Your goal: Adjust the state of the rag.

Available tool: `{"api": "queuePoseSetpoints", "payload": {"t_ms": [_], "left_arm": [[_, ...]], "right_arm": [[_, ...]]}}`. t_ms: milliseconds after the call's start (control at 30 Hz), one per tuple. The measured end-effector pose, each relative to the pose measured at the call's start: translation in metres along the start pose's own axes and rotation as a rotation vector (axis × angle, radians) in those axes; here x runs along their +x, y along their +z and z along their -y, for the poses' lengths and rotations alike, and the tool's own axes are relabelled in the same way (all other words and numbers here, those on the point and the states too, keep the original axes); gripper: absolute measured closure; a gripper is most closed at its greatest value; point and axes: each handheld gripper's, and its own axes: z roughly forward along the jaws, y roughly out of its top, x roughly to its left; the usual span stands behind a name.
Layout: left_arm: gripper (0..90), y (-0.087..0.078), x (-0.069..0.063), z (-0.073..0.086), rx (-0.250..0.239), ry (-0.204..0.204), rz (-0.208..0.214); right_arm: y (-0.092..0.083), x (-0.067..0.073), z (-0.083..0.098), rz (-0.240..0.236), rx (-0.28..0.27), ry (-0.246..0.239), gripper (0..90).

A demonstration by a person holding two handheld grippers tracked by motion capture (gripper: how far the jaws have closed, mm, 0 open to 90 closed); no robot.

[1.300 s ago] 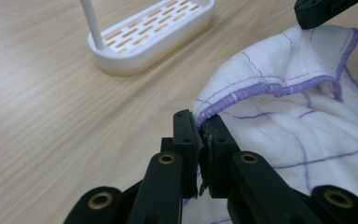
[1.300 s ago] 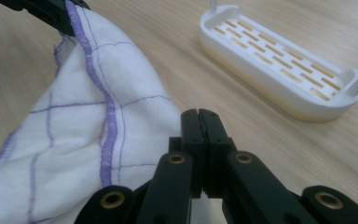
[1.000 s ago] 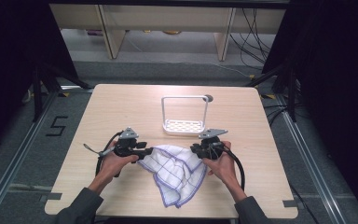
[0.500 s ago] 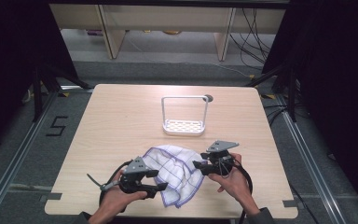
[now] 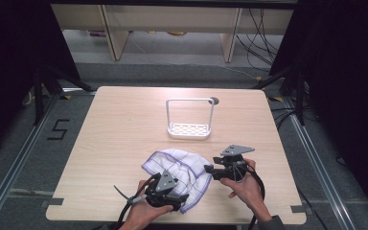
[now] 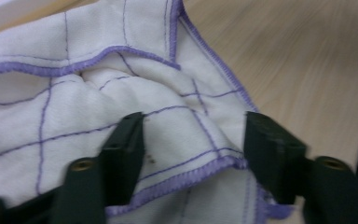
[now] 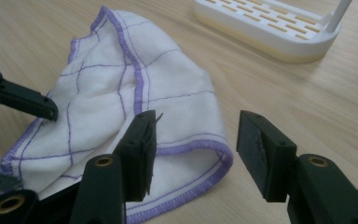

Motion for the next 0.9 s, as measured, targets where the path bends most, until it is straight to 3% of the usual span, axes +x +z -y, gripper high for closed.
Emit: {"api": "queuePoseSetpoints", "payload": {"t_ms": [33, 100, 133, 233, 333, 400, 433, 533, 667, 800, 867, 900], "left_arm": [[54.6, -0.001, 0.001, 0.001, -0.012, -0.01, 0.005], [69.7, -0.004, 0.002, 0.0, -0.036, -0.007, 0.018], [75.1, -0.007, 0.006, -0.001, -0.028, 0.016, 0.021], [83.2, -0.014, 0.013, -0.002, -0.067, -0.017, 0.016], [84.4, -0.022, 0.021, -0.003, -0.081, -0.045, 0.023], [84.6, -0.029, 0.026, -0.004, -0.076, -0.034, 0.026], [84.6, -0.03, 0.028, -0.004, -0.104, -0.049, 0.021], [84.6, -0.038, 0.036, -0.002, -0.095, -0.059, 0.015], [84.4, -0.041, 0.043, 0.0, -0.097, -0.092, 0.015], [84.4, -0.045, 0.046, 0.001, -0.083, -0.093, 0.02], [84.5, -0.047, 0.048, 0.003, -0.098, -0.1, 0.018], [84.4, -0.049, 0.051, 0.003, -0.091, -0.103, 0.027]], "right_arm": [[0.001, 0.001, 0.0, -0.001, 0.002, 0.016, 48.1], [0.002, 0.001, 0.0, -0.001, 0.003, -0.009, 48.2], [0.003, 0.002, 0.0, -0.006, -0.007, -0.017, 48.2], [0.007, 0.008, -0.002, -0.02, 0.004, -0.031, 47.8], [0.016, 0.017, -0.005, -0.032, 0.014, -0.08, 47.8], [0.024, 0.023, -0.008, -0.03, 0.024, -0.103, 48.6], [0.028, 0.026, -0.009, -0.031, 0.031, -0.112, 49.7], [0.044, 0.031, -0.011, -0.028, 0.04, -0.148, 53.7], [0.057, 0.036, -0.01, -0.04, 0.064, -0.158, 60.7], [0.062, 0.036, -0.012, -0.055, 0.076, -0.192, 86.2], [0.059, 0.035, -0.013, -0.046, 0.074, -0.198, 89.4], [0.056, 0.033, -0.014, -0.025, 0.075, -0.223, 89.7]]}}
